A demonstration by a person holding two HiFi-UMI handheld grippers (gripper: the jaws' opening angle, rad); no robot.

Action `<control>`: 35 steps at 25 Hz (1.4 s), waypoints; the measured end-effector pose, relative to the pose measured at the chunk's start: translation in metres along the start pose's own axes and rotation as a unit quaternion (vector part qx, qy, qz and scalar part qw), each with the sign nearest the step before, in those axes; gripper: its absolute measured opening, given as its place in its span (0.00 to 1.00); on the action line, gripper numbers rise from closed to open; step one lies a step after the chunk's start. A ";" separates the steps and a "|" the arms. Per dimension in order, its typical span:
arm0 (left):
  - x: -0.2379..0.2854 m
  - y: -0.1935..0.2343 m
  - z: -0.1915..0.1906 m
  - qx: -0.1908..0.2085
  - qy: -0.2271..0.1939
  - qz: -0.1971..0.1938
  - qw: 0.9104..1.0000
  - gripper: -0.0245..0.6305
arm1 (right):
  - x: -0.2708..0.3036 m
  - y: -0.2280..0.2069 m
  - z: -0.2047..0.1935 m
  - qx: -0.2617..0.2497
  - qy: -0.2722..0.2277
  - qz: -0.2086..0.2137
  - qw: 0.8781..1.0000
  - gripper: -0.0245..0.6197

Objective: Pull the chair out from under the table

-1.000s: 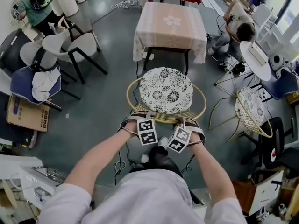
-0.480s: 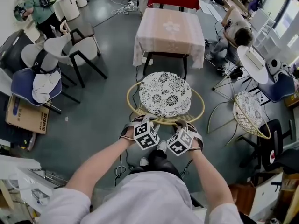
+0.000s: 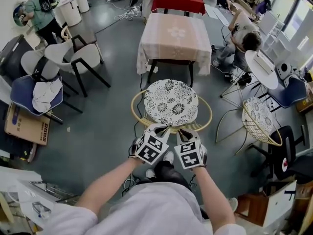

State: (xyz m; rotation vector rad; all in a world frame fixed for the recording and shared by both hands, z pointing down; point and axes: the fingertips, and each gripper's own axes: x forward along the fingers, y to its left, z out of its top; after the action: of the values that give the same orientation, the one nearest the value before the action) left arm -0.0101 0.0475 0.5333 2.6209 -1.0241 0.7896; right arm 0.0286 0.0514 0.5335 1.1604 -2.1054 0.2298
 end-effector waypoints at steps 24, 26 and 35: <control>-0.042 -0.016 0.048 -0.125 -0.102 0.020 0.987 0.05 | -0.053 0.006 0.050 0.147 -0.134 -0.007 0.980 0.04; -0.041 -0.016 0.048 -0.127 -0.102 0.019 0.986 0.05 | -0.053 0.006 0.048 0.146 -0.132 -0.007 0.980 0.04; -0.041 -0.015 0.042 -0.130 -0.096 0.018 0.987 0.05 | -0.050 0.009 0.049 0.144 -0.129 -0.006 0.981 0.04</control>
State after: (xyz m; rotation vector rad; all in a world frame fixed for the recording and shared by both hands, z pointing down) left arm -0.0084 0.0657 0.4757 2.4940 -1.1405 0.3833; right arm 0.0144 0.0675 0.4661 1.4355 -2.3457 0.4088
